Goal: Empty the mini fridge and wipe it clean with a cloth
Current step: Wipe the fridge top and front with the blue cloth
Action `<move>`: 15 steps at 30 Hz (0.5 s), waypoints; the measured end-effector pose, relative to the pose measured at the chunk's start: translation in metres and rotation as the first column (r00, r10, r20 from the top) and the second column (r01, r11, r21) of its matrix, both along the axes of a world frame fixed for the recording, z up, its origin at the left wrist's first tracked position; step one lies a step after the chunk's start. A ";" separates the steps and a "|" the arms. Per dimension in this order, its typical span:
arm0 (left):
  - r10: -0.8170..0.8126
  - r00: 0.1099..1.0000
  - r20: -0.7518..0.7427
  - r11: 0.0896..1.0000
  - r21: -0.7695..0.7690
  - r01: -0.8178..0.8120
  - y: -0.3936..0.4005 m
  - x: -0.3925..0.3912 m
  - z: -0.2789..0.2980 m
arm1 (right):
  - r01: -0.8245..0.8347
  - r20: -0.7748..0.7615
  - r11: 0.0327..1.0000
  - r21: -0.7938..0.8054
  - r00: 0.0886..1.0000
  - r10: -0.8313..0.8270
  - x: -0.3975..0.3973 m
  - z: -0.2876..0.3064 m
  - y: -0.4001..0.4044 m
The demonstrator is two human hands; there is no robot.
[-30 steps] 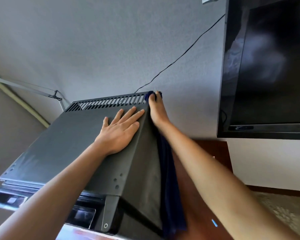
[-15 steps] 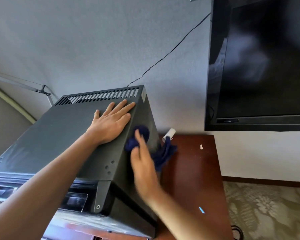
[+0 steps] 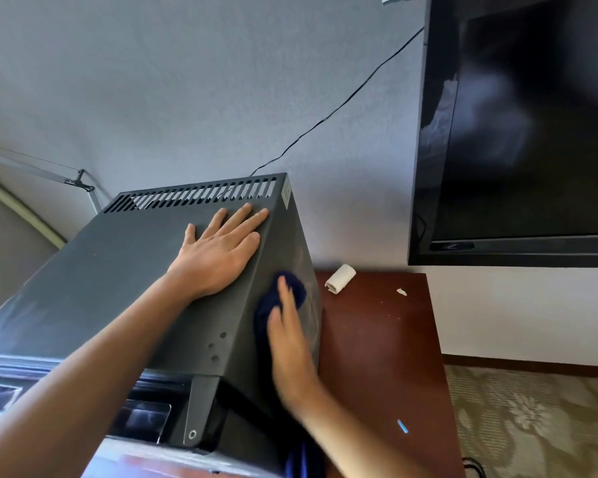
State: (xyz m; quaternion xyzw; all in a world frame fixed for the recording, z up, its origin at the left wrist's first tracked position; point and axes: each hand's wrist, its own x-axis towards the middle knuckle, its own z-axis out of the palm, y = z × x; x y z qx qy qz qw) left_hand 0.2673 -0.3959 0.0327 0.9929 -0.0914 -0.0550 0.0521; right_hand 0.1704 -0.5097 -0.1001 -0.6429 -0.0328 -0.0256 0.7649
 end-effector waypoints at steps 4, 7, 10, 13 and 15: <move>0.001 1.000 0.012 1.000 -0.001 -0.001 0.001 0.002 -0.003 | 0.022 -0.122 0.996 -0.092 0.992 -0.033 0.128 0.000 -0.023; -0.006 1.000 0.017 1.000 -0.003 0.006 0.002 0.003 -0.003 | 0.007 -0.152 0.995 -0.096 0.988 -0.021 0.194 -0.001 -0.033; -0.012 1.000 0.025 1.000 -0.008 0.012 0.002 0.004 -0.003 | -0.038 -0.190 0.995 -0.094 0.982 0.019 0.223 -0.001 -0.038; -0.015 1.000 0.023 1.000 -0.003 0.016 0.002 0.004 -0.003 | -0.016 -0.167 0.989 -0.147 0.986 -0.009 0.212 -0.007 -0.038; -0.013 1.000 0.024 1.000 -0.003 0.013 0.002 0.004 -0.003 | 0.014 -0.110 0.987 -0.161 0.993 -0.032 0.186 -0.005 -0.035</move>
